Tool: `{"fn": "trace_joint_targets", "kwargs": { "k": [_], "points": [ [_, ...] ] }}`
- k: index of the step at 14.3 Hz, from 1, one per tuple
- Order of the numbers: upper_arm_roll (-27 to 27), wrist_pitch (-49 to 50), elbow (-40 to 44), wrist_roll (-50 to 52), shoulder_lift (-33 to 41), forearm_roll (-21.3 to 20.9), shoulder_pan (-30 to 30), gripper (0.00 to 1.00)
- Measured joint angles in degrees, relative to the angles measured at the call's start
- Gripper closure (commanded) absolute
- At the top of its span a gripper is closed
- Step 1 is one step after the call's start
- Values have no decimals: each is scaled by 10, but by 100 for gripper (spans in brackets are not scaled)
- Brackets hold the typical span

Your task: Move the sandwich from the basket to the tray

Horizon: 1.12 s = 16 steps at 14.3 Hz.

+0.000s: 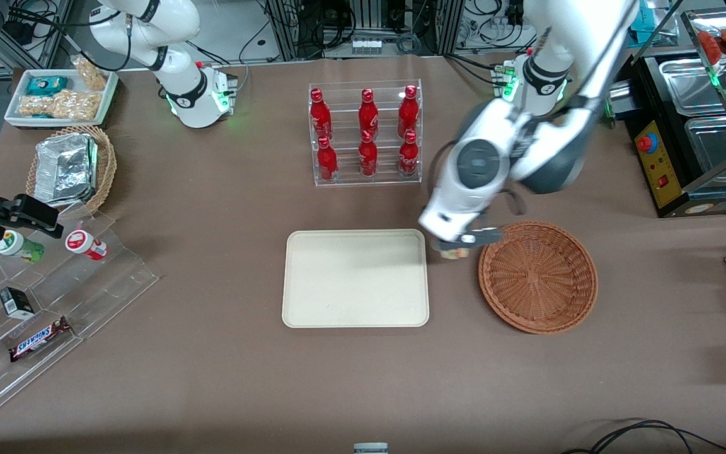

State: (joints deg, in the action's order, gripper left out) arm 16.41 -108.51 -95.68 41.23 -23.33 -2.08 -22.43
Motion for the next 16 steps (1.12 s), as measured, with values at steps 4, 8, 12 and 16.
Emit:
{"fn": "trace_joint_targets", "kwargs": {
  "k": [4, 8, 12, 16],
  "points": [
    [-3, -20, 130, -6, -138, -3, -83, 84],
    [-7, -32, 285, -2, -276, -31, -103, 82],
    [-7, -94, 320, 36, -315, -33, -104, 72],
    [-10, -122, 326, 83, -317, -36, -105, 0]
  ]
}}
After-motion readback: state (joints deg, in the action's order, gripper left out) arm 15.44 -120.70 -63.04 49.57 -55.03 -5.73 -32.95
